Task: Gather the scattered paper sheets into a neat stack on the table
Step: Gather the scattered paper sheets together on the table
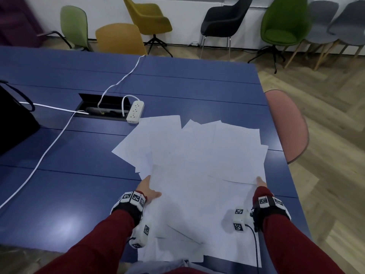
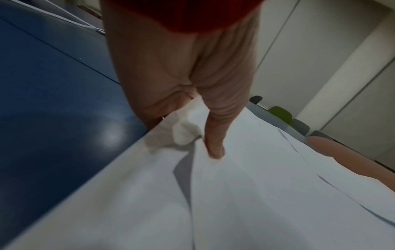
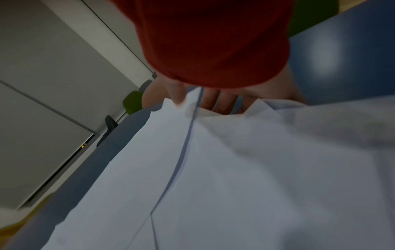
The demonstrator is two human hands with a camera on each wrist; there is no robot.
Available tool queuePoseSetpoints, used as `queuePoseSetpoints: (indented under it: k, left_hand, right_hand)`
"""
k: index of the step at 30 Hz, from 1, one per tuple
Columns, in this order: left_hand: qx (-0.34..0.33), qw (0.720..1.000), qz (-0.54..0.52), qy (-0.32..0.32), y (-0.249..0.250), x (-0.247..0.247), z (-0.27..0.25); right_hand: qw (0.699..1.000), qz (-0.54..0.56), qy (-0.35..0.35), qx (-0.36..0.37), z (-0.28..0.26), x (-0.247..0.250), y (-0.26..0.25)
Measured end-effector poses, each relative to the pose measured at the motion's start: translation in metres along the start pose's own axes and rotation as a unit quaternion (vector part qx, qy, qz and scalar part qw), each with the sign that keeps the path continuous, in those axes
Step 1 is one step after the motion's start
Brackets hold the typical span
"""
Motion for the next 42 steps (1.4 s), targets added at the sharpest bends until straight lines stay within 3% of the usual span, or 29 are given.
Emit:
queuePoseSetpoints:
  k: [3,7,10,14,15,16,20,22,24,28,31,34,37,40,42]
  left_hand:
    - [0.019,1.000,-0.018,0.016,-0.007,0.002,-0.001]
    - [0.051,0.995,-0.080,0.033,-0.015,0.004,-0.001]
    - [0.079,0.987,-0.129,0.052,-0.022,0.012,0.002]
    - [0.090,0.986,-0.103,0.090,-0.024,0.021,0.006]
    - [0.089,0.987,-0.093,0.091,-0.022,0.019,0.005]
    - [0.086,0.989,-0.083,0.085,-0.019,0.016,0.005]
    - [0.043,0.999,-0.016,-0.021,0.001,-0.006,0.000]
    - [0.026,0.999,-0.007,-0.045,0.010,-0.010,0.000]
    - [0.028,0.999,-0.023,-0.021,0.010,-0.005,-0.001]
    - [0.049,0.993,-0.093,0.062,-0.002,0.006,0.002]
    - [0.047,0.994,-0.085,0.054,-0.002,-0.010,0.001]
    - [0.013,0.998,-0.050,0.034,0.012,-0.032,0.000]
    - [0.014,0.986,-0.052,0.155,0.018,-0.016,0.003]
    - [0.081,0.946,-0.067,0.307,0.003,0.020,0.008]
    - [0.124,0.943,-0.023,0.307,-0.010,0.030,0.012]
  right_hand:
    - [0.992,-0.115,0.025,0.036,-0.010,0.001,-0.002]
    - [0.925,-0.366,-0.051,0.092,-0.002,-0.004,0.015]
    - [0.892,-0.424,-0.087,0.127,-0.010,0.007,0.019]
    - [0.918,-0.365,-0.141,0.061,-0.006,0.017,0.015]
    - [0.912,-0.369,-0.149,0.103,0.000,0.013,0.015]
    - [0.924,-0.330,-0.160,0.109,0.002,0.006,0.014]
    - [0.951,-0.165,-0.204,0.161,-0.019,-0.019,-0.007]
    - [0.958,-0.189,-0.139,0.167,-0.024,-0.019,-0.018]
    - [0.952,-0.245,-0.081,0.166,-0.023,-0.016,-0.019]
    - [0.919,-0.357,-0.094,0.140,-0.027,-0.026,-0.006]
    - [0.917,-0.362,-0.132,0.106,-0.032,-0.039,0.003]
    - [0.928,-0.336,-0.114,0.110,-0.034,-0.048,0.010]
    - [0.946,-0.297,-0.080,0.104,-0.028,-0.043,0.012]
    - [0.959,-0.258,-0.068,0.096,-0.024,-0.031,0.012]
    - [0.964,-0.239,-0.061,0.096,-0.020,-0.027,0.014]
Point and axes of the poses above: each hand's wrist, its own z-axis towards the middle knuckle, its own x-axis out of the back of the hand, y = z × x, the point moved 3 cm from there along z, towards the middle knuckle, and after that the axes turned 2 degrees about -y, right-handed, at the moved point
